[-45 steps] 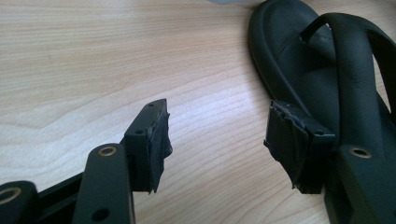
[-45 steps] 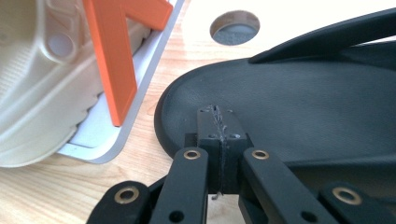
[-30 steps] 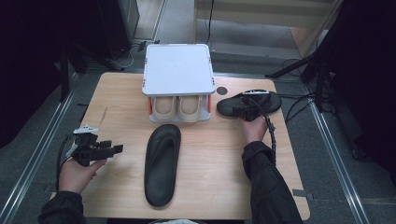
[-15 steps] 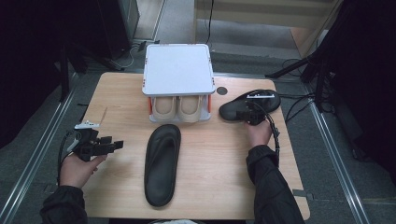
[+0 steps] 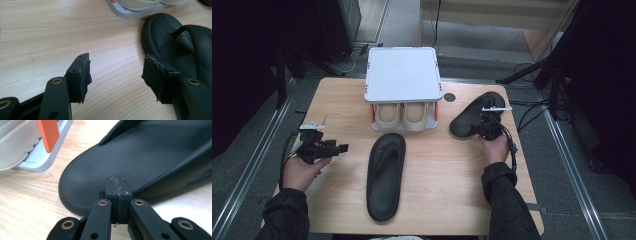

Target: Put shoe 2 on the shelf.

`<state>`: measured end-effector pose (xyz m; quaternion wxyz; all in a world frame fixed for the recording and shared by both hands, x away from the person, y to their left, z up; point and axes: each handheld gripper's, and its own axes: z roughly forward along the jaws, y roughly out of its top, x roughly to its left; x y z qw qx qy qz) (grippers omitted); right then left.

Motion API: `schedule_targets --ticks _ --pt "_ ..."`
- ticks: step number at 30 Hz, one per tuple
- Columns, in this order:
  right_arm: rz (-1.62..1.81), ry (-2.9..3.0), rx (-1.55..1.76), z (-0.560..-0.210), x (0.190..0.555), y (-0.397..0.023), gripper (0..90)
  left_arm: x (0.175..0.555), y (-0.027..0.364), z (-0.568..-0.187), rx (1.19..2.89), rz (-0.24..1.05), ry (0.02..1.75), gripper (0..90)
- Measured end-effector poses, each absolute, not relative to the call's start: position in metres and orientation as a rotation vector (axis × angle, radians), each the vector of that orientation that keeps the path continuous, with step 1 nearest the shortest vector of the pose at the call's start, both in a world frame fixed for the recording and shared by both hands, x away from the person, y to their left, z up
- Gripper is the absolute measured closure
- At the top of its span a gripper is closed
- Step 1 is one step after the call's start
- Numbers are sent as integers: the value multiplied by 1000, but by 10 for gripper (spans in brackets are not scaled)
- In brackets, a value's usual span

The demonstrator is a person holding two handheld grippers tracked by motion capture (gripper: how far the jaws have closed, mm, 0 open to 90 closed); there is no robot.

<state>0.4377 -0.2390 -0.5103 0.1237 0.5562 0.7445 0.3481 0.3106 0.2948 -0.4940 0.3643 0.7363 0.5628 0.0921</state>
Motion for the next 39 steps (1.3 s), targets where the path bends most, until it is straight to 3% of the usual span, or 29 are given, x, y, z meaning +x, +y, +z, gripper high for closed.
schedule_targets --ticks 15,20,25,39 --pt "1027 2125 1672 -509 422 -266 900 326 288 -494 1903 223 1437 394" --pt "1069 2036 1650 -497 419 -272 844 324 289 -493 1896 231 1433 394" --pt "1093 1966 1667 -493 425 -285 669 315 290 -493 1900 233 1432 394" --pt "1107 1882 1772 -500 458 -298 534 285 294 -495 1894 246 1451 393"
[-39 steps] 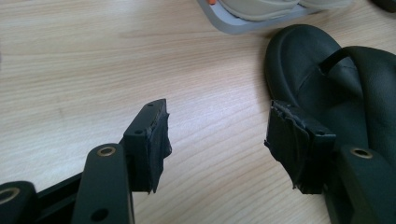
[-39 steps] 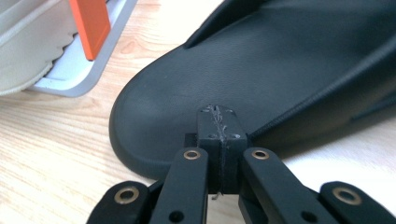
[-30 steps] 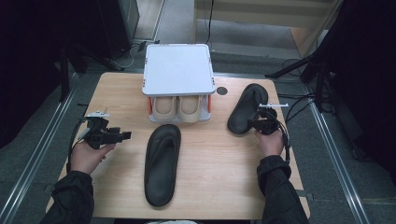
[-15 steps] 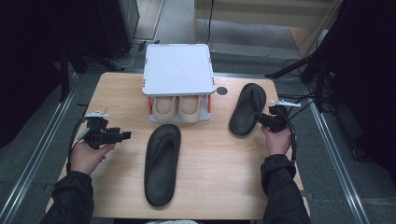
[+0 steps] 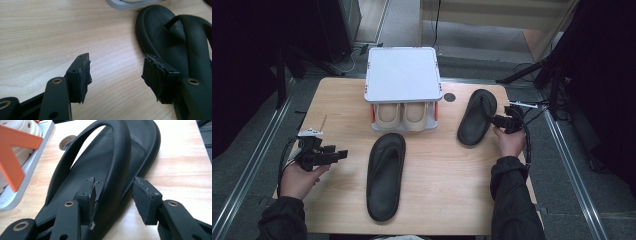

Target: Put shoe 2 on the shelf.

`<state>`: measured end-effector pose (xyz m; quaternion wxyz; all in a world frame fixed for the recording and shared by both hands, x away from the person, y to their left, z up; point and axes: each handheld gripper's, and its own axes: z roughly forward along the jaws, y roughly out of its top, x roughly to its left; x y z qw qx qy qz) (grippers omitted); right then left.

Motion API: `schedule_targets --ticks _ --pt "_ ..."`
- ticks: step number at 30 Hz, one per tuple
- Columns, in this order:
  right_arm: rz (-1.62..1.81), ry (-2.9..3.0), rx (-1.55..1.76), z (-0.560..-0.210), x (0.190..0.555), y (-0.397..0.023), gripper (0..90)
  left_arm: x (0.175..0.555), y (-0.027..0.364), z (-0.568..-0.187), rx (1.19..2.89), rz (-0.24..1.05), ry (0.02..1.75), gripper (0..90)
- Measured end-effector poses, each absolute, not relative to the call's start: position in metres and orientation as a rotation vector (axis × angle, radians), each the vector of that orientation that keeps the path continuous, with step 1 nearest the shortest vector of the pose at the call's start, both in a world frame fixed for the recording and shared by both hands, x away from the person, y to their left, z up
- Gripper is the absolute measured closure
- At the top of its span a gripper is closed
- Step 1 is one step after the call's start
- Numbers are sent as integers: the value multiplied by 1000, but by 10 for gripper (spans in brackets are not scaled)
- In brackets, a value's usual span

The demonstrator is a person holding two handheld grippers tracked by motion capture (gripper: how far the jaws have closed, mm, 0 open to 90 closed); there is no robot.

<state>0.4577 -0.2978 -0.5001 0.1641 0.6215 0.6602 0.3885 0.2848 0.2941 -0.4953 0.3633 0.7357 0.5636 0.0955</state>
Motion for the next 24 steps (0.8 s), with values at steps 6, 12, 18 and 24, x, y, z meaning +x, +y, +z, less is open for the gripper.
schedule_targets --ticks 6,12,18,24 --pt "1074 1885 1803 -507 472 -293 540 275 298 -497 1886 251 1474 393" --pt "1045 1882 1821 -509 479 -289 570 269 303 -499 1880 256 1499 394" --pt "1052 1859 1832 -508 481 -288 674 267 306 -499 1867 265 1511 394" --pt "1050 1838 1844 -507 481 -288 730 267 306 -499 1869 264 1509 394"
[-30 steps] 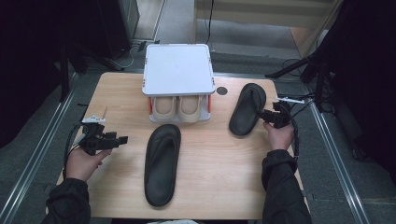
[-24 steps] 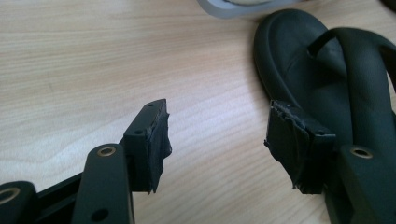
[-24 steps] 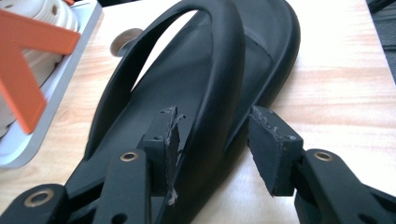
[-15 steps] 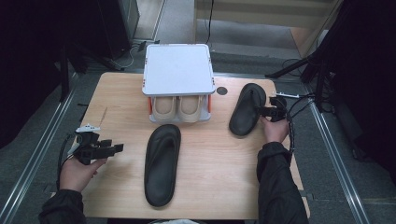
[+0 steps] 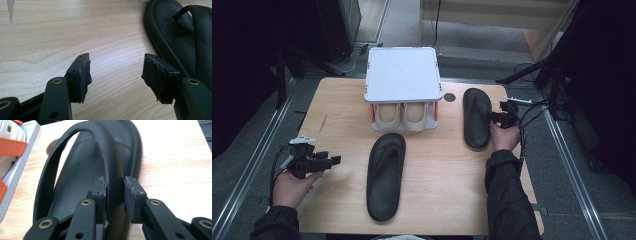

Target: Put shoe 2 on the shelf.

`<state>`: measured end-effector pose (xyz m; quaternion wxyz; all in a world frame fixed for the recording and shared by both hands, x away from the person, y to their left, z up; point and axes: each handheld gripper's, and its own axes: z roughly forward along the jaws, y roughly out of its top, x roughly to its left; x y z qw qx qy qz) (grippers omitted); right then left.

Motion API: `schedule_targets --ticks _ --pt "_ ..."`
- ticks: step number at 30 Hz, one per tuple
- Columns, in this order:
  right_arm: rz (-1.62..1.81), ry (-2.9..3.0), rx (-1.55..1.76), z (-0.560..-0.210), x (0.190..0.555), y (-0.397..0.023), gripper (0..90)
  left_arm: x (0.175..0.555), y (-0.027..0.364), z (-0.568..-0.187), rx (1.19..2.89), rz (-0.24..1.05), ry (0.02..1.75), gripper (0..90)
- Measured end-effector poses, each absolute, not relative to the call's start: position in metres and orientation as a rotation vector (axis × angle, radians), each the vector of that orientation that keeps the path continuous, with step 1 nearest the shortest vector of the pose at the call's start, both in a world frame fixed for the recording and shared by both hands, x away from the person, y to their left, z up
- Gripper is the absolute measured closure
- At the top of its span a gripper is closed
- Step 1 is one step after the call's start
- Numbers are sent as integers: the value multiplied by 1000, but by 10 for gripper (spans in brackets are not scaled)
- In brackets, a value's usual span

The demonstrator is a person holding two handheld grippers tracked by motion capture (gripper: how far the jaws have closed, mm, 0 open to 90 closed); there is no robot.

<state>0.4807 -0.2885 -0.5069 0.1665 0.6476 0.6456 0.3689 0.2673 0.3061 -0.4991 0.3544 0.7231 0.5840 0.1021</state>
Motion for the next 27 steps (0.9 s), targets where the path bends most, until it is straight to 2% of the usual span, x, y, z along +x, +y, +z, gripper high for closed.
schedule_targets --ticks 27 --pt "1101 1846 1835 -492 475 -286 749 269 303 -498 1878 250 1498 390"
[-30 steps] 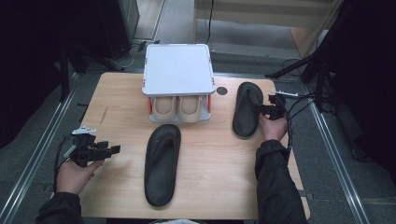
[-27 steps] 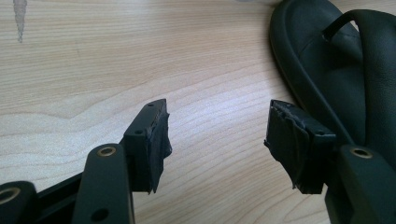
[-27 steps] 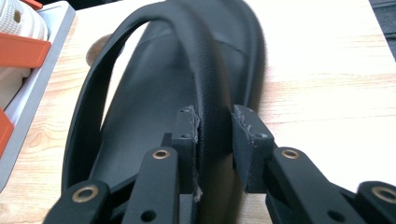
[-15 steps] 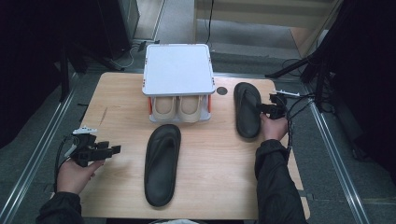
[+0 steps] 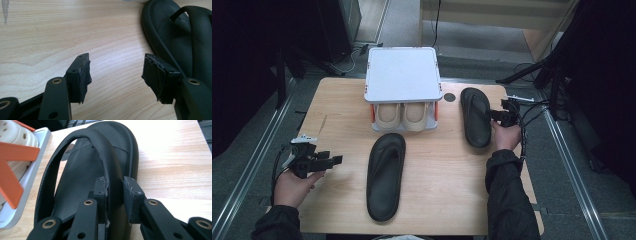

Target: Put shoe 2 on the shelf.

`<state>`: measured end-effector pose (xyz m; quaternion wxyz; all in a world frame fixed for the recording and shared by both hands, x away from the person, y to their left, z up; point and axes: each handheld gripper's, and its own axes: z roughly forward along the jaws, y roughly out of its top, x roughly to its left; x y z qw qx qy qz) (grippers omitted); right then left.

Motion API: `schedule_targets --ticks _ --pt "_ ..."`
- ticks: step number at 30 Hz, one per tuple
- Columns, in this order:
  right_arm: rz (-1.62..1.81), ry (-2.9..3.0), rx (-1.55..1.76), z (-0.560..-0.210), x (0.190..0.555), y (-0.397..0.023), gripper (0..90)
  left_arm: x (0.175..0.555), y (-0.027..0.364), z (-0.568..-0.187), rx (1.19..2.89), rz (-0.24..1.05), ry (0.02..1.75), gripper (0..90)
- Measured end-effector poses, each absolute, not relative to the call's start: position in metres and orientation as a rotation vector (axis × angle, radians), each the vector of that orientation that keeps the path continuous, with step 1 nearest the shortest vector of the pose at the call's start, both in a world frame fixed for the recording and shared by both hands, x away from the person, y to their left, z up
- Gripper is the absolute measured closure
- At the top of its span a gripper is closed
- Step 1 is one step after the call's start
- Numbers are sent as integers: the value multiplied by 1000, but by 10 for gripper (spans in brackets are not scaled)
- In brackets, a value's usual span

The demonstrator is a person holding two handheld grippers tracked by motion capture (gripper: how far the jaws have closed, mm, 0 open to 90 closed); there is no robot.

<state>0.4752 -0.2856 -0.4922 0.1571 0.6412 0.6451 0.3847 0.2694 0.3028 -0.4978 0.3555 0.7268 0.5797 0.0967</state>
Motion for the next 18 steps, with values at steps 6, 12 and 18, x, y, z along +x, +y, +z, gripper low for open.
schedule_targets --ticks 6,12,18 --pt "1087 1890 1810 -490 470 -280 749 273 299 -498 1885 250 1480 390" --pt "1114 1899 1806 -487 459 -283 749 279 294 -498 1898 238 1455 389" --pt "1112 1928 1779 -483 445 -279 749 285 287 -497 1913 227 1424 392"
